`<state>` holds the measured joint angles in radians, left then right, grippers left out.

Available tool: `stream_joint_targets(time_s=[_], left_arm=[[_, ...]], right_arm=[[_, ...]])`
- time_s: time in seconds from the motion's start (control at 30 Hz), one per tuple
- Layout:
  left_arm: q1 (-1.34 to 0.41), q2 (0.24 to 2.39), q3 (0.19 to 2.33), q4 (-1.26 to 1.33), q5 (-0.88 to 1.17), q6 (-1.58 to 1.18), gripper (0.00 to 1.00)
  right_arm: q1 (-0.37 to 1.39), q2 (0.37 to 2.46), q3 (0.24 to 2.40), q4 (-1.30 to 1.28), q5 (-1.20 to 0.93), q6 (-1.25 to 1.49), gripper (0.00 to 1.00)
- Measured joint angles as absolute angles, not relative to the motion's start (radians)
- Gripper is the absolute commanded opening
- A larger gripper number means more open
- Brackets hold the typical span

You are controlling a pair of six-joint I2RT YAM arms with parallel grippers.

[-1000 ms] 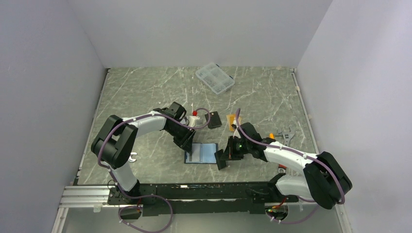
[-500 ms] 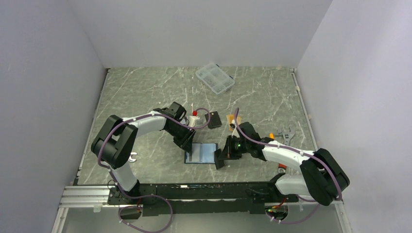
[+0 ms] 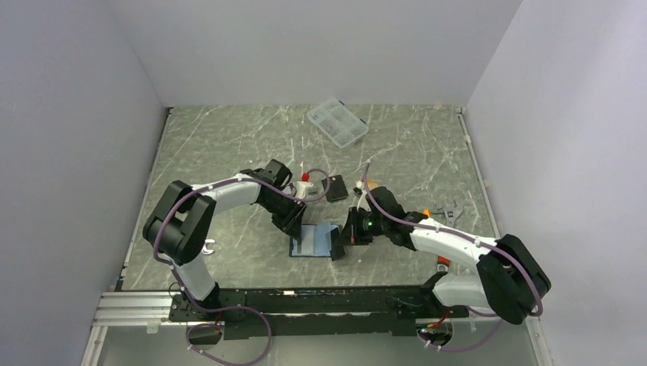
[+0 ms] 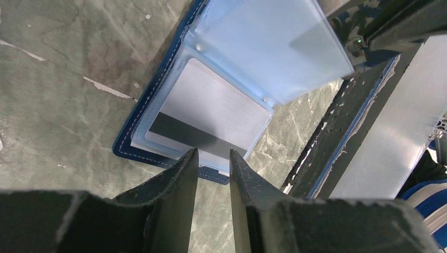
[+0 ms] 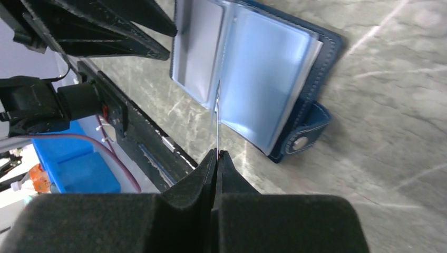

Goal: Put the credit cards into the card holder
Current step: Turn over the card slot in the card holder, then insert the credit card into the card holder.

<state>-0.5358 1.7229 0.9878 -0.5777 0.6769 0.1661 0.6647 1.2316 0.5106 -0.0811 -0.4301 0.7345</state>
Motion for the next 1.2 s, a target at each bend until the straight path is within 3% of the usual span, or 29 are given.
stream_joint_targets(time_s=[0.33,0.67,1.2], left_arm=[[-0.469,1.705,1.004,-0.617,0.684,0.202,0.34],[-0.442,1.603,1.019,-0.680,0.684,0.427,0.37],[-0.669,1.586,0.907,-0.608,0.499,0.680,0.33]], right_arm=[[0.736,1.370,0.583,-0.023,-0.434,0.765,0.00],[0.748,1.514,0.641,0.057,-0.450,0.784,0.00],[0.725,1.477,0.508,0.280,-0.313,0.949,0.00]])
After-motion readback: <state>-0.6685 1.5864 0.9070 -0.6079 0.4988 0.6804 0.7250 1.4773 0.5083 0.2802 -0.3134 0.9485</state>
